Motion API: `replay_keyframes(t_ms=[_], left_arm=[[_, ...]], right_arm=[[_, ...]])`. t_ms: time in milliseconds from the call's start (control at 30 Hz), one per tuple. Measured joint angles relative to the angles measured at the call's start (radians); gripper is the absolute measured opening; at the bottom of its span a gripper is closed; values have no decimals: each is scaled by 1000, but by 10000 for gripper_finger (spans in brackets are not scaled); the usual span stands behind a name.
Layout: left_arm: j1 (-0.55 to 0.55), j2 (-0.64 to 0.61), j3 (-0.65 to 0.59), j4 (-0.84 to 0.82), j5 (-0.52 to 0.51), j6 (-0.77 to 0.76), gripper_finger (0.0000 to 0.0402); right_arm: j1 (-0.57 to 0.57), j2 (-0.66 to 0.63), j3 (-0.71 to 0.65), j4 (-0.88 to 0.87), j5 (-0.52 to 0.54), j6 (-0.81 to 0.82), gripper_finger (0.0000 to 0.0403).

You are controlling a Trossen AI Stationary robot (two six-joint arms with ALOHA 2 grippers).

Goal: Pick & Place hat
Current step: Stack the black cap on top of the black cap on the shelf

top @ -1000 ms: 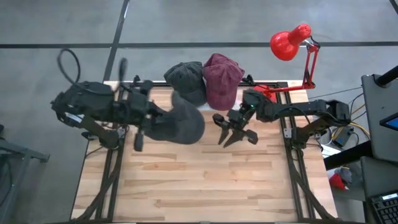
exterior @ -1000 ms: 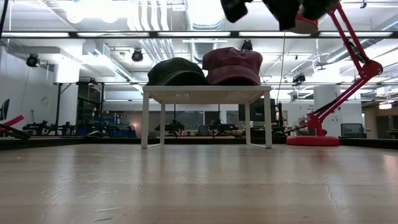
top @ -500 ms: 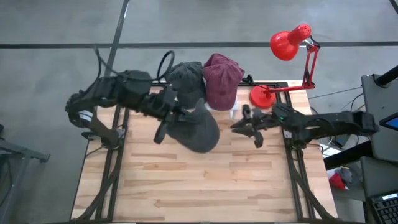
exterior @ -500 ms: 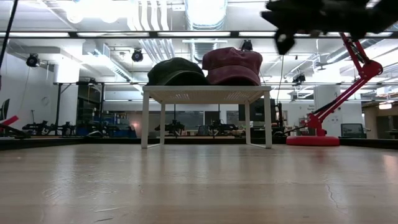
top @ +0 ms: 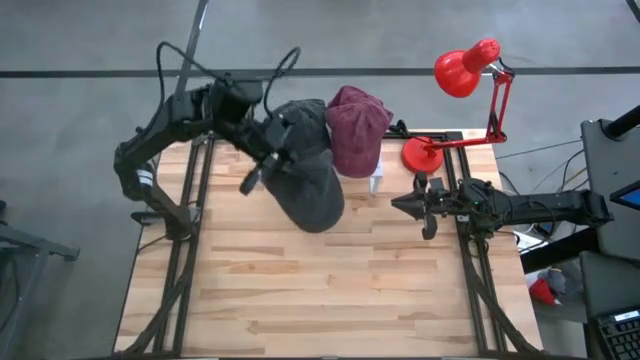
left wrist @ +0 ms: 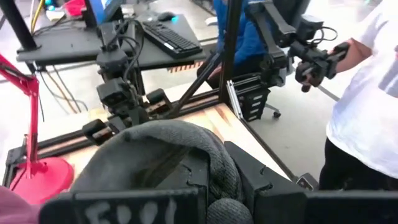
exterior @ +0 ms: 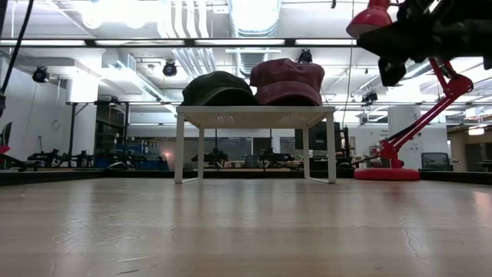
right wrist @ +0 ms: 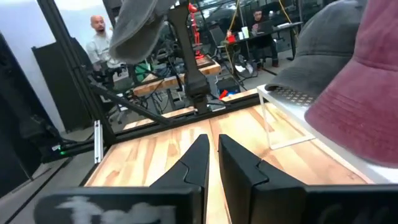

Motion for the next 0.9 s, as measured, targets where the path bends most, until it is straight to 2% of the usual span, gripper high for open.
replay_keyframes(t_ms=[400, 667, 900], left_arm=[[320, 58, 0, -96, 366, 270, 30], [448, 124, 0, -177, 419, 404, 30], [480, 199, 0, -260, 431, 518, 30]], right_arm=[[0, -4, -11, 2, -3, -27, 29], [0, -3, -19, -8, 6, -5, 29], [0, -3, -20, -125, 141, 18, 29]])
